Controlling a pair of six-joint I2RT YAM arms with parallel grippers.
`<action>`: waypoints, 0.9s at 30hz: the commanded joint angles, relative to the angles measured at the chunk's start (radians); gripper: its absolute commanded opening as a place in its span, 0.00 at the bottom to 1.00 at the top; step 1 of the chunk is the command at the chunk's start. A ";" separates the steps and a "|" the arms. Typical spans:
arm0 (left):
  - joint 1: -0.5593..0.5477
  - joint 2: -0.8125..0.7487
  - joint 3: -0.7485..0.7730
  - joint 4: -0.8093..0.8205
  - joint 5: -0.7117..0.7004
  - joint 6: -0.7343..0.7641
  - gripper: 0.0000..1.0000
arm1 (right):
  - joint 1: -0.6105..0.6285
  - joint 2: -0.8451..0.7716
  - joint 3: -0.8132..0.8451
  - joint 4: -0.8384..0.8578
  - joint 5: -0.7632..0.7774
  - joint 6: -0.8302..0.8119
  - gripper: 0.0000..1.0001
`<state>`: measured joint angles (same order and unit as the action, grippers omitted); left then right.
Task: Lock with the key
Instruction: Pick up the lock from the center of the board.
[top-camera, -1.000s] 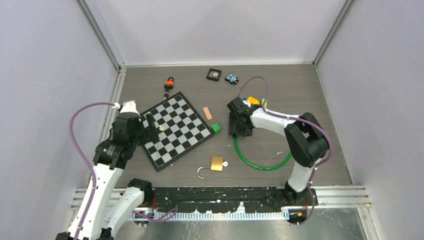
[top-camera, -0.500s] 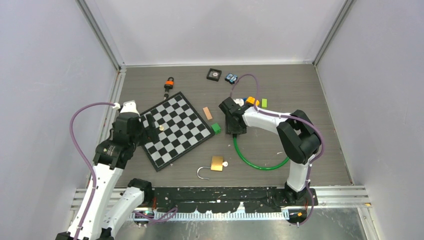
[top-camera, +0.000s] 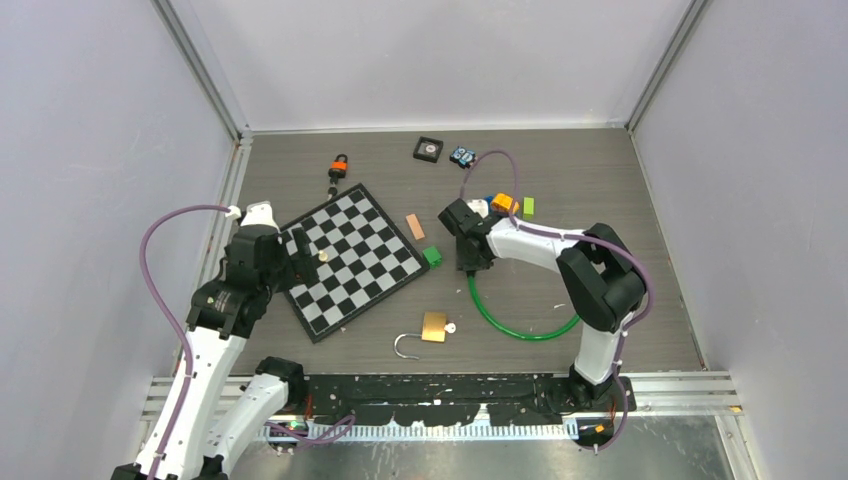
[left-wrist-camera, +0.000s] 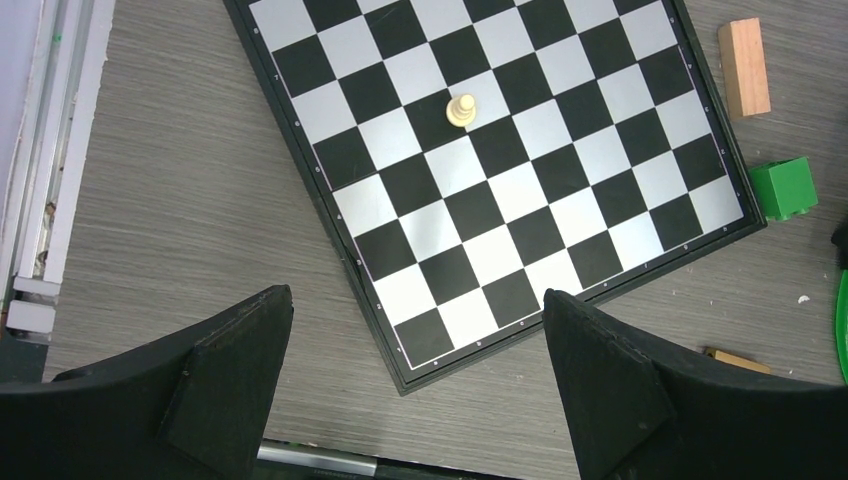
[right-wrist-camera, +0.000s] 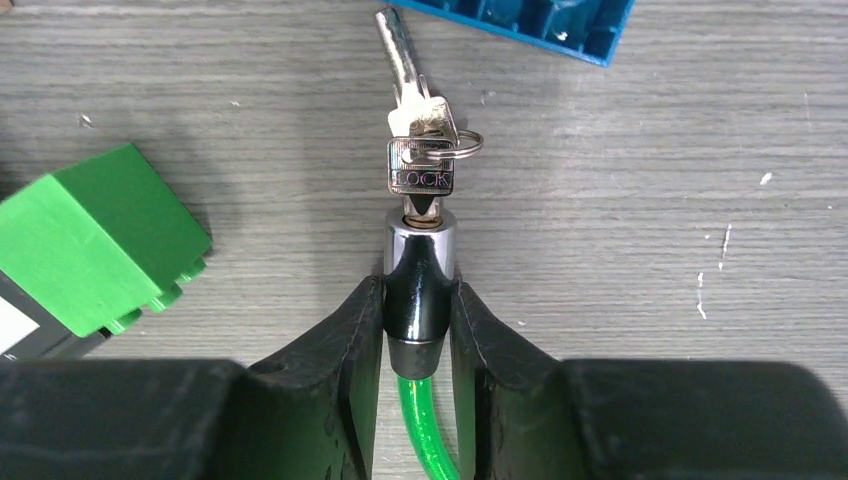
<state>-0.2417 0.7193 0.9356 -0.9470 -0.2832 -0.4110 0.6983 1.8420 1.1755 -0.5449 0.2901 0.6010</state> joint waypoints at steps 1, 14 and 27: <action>0.004 -0.024 0.000 0.040 0.020 0.011 0.98 | 0.002 -0.082 -0.055 -0.017 0.023 -0.021 0.02; 0.004 -0.146 0.013 0.193 0.254 -0.098 0.98 | 0.003 -0.593 -0.188 0.028 -0.193 -0.144 0.01; -0.069 -0.160 -0.080 0.450 0.493 -0.309 0.98 | 0.005 -0.884 -0.244 0.190 -0.336 0.073 0.01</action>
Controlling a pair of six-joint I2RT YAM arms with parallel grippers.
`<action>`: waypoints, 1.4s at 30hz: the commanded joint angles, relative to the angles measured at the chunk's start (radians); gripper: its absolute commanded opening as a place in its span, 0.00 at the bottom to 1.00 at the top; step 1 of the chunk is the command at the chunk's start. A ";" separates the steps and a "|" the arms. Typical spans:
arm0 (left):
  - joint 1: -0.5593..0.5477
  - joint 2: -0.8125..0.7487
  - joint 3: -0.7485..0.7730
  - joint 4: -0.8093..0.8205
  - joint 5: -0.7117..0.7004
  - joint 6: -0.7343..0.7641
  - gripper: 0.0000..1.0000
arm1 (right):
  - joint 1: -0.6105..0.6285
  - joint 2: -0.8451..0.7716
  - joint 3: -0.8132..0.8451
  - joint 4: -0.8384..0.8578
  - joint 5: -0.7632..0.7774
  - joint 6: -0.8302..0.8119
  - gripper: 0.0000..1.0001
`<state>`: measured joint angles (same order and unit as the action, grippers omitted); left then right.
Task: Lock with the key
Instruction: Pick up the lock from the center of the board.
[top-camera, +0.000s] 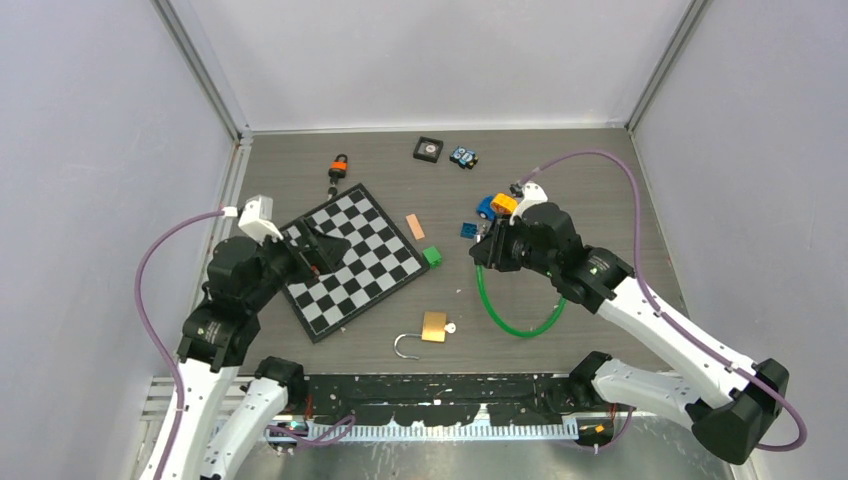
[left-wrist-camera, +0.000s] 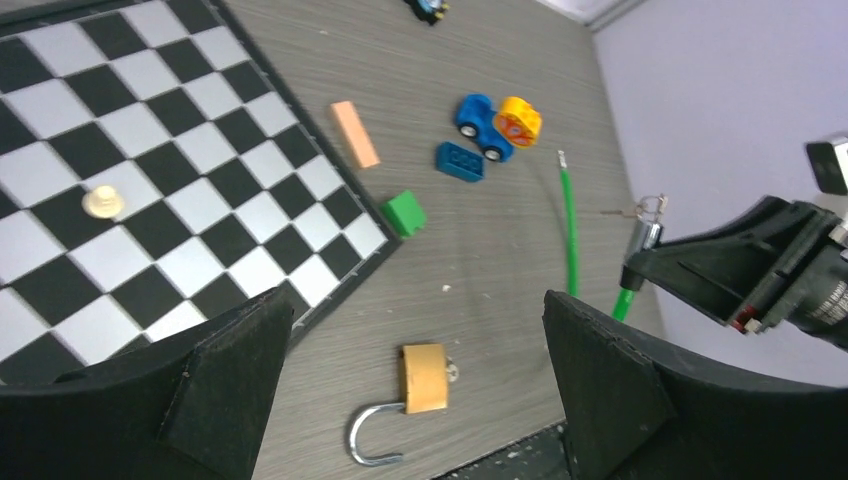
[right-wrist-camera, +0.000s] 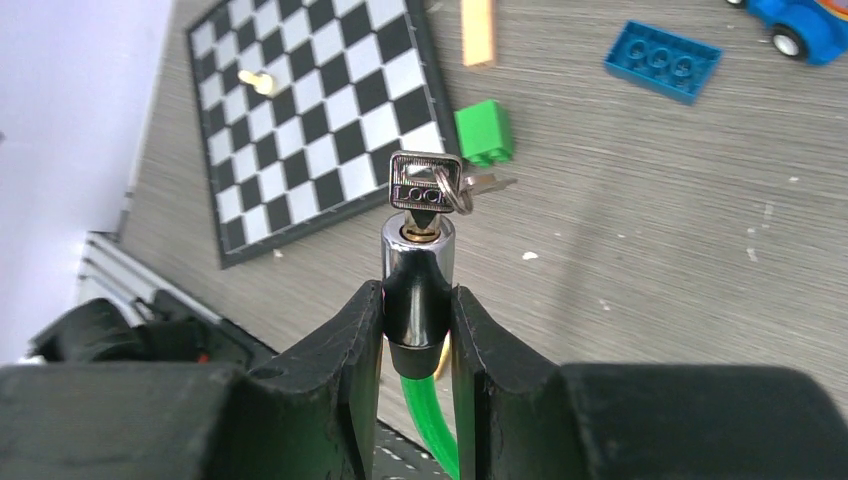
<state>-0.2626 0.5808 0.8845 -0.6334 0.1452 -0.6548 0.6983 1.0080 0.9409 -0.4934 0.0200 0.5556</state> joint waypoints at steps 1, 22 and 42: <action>-0.078 -0.025 -0.037 0.155 0.054 -0.071 0.98 | 0.008 -0.058 -0.015 0.159 -0.066 0.143 0.01; -1.035 0.429 -0.070 0.746 -0.781 0.178 0.89 | 0.022 -0.135 -0.056 0.158 0.075 0.388 0.01; -1.036 0.649 0.033 0.813 -0.733 0.199 0.55 | 0.022 -0.171 -0.069 0.200 -0.076 0.412 0.01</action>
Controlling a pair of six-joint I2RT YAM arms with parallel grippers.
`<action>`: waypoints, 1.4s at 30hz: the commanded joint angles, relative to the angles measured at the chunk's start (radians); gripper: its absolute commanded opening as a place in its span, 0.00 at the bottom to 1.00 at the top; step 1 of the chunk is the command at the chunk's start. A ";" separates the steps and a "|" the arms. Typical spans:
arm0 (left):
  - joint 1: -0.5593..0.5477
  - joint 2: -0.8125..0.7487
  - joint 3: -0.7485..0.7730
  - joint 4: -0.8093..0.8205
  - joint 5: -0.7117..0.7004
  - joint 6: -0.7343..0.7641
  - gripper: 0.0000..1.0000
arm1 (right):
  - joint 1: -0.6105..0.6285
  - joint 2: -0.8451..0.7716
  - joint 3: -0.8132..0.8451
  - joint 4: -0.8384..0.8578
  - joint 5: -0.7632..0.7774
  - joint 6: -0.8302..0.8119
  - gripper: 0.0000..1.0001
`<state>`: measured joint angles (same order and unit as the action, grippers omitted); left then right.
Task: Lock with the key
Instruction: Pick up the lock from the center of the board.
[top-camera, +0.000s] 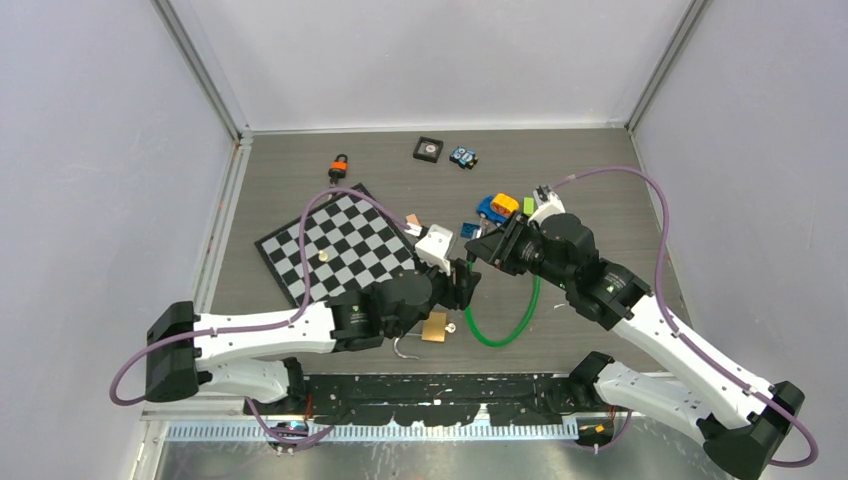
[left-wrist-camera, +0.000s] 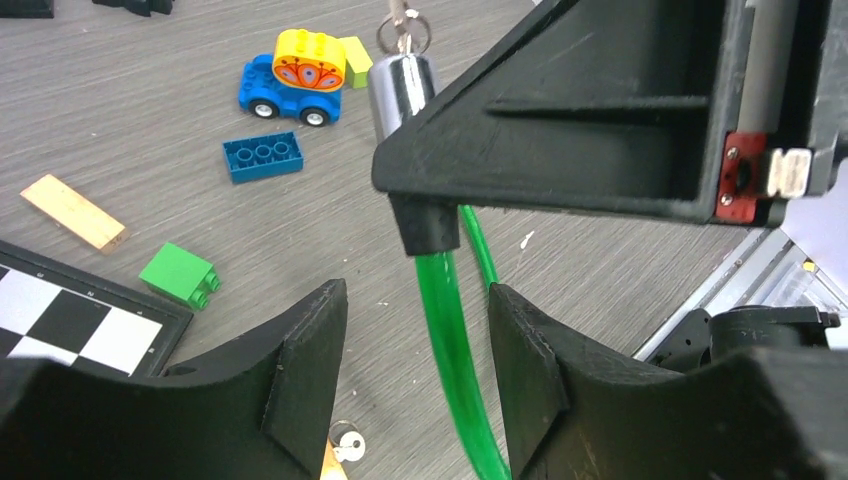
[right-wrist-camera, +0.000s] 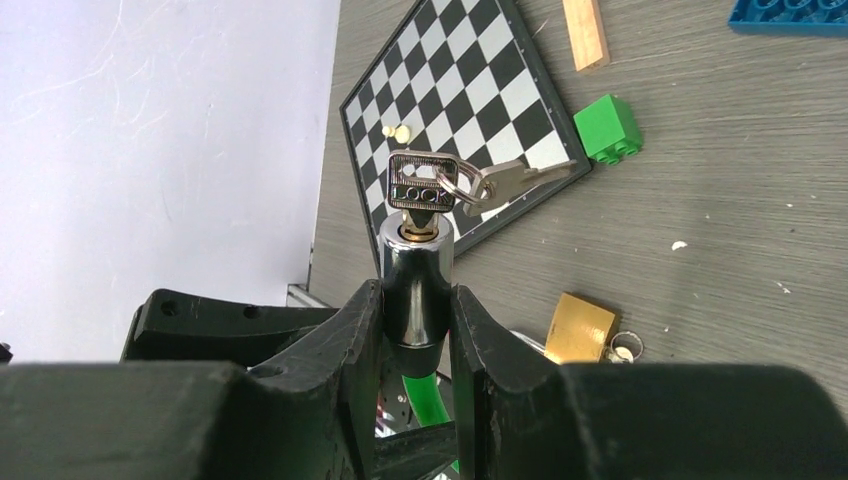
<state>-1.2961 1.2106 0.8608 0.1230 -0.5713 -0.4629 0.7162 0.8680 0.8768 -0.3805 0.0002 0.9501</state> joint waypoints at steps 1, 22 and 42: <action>-0.001 0.026 0.059 0.056 -0.016 0.006 0.55 | 0.004 -0.035 -0.007 0.090 -0.059 0.017 0.01; 0.030 0.055 0.037 0.136 0.002 -0.023 0.40 | 0.005 -0.096 -0.046 0.125 -0.105 -0.003 0.01; 0.038 0.005 -0.057 0.185 0.069 0.079 0.00 | 0.004 -0.153 -0.017 -0.008 0.044 -0.103 0.62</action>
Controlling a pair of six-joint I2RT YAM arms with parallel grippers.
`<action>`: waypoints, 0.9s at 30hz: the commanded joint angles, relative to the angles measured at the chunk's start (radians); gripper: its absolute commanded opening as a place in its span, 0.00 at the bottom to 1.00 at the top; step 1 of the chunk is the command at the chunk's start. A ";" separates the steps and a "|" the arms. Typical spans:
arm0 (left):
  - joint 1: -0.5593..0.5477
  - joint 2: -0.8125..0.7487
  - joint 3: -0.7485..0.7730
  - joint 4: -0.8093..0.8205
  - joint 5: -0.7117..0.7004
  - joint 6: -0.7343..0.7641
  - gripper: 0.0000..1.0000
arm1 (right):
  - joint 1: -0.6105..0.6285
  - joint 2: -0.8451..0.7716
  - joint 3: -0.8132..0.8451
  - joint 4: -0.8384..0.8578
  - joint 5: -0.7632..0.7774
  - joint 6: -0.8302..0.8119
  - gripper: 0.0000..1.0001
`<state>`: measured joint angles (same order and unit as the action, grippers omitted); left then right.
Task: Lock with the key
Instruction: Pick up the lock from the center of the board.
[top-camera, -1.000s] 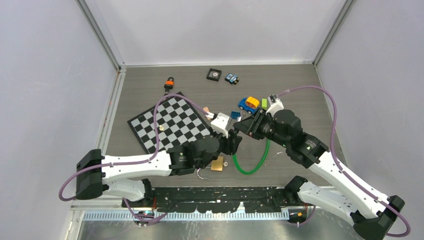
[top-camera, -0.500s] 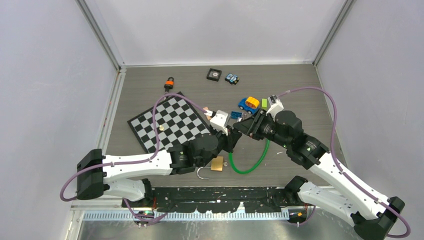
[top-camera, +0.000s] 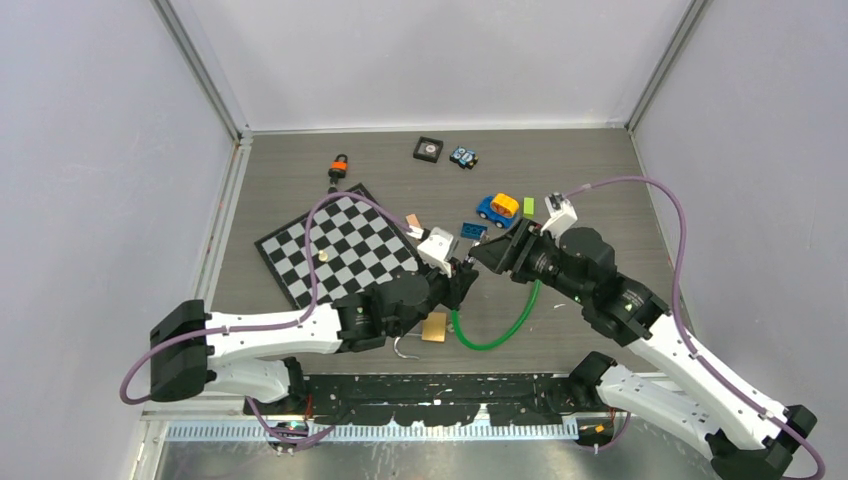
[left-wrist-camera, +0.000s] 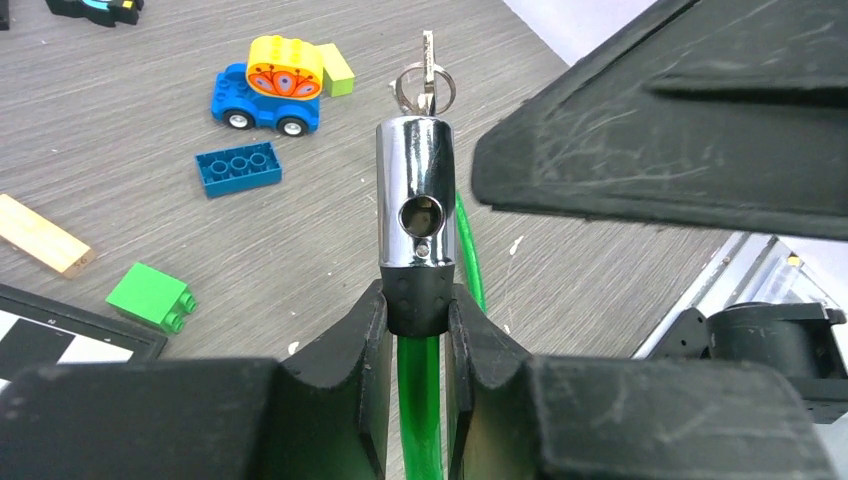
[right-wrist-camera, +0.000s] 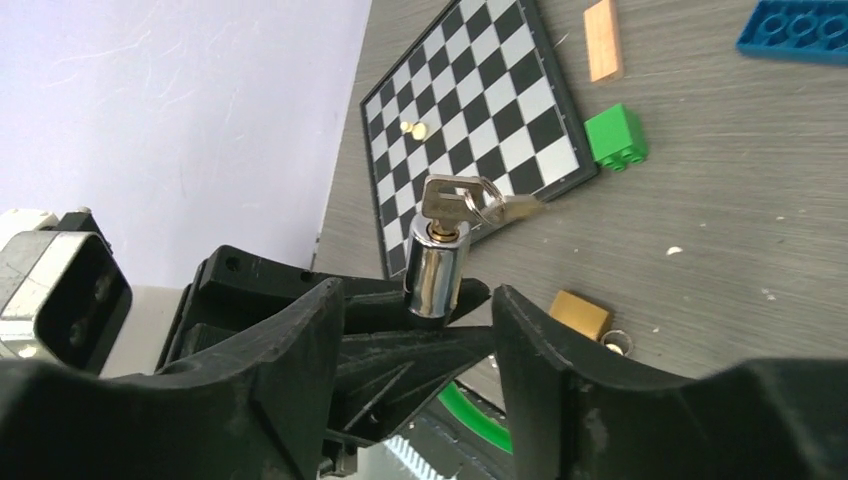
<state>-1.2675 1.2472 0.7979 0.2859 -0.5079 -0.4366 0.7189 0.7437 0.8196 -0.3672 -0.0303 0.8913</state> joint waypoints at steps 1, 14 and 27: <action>0.009 -0.032 0.005 0.018 0.006 0.051 0.00 | 0.002 -0.035 0.045 -0.036 0.088 -0.054 0.64; 0.058 -0.197 -0.073 -0.027 0.123 0.087 0.00 | 0.001 -0.038 0.067 -0.419 0.647 -0.223 0.80; 0.069 -0.291 -0.134 -0.080 0.069 0.070 0.00 | -0.123 0.313 -0.065 -0.212 0.501 -0.315 0.77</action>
<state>-1.2015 0.9844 0.6628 0.1806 -0.4129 -0.3767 0.6647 1.0126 0.8001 -0.7288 0.5594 0.6193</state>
